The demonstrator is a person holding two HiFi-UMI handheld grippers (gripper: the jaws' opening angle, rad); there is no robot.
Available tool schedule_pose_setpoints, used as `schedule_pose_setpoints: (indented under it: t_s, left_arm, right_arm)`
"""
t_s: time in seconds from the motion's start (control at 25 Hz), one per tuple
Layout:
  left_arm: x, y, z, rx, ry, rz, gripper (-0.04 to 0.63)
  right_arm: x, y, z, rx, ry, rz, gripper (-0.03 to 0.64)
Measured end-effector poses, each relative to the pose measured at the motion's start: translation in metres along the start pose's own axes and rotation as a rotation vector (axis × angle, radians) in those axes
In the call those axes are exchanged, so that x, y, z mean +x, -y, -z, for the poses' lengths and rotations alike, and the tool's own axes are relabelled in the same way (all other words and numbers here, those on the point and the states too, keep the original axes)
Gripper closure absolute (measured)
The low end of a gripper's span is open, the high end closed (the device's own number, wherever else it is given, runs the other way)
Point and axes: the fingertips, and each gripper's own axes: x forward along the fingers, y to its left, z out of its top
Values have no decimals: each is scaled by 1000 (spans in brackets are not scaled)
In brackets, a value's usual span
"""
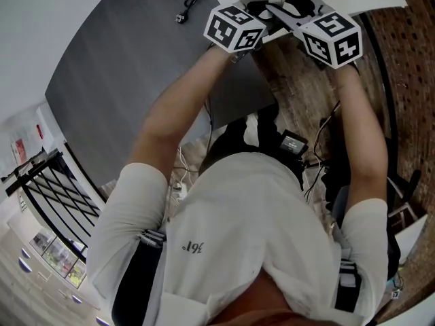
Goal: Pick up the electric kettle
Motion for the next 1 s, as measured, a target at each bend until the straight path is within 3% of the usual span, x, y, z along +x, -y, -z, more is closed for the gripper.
schedule_pose_setpoints:
  t_s: [0.36, 1.0]
  left_arm:
    - [14, -2, 5, 27, -37, 23, 407]
    - [22, -10, 11, 21, -24, 50, 410]
  right_arm:
    - [18, -10, 4, -149, -94, -76, 428]
    - [34, -9, 12, -86, -92, -164, 469]
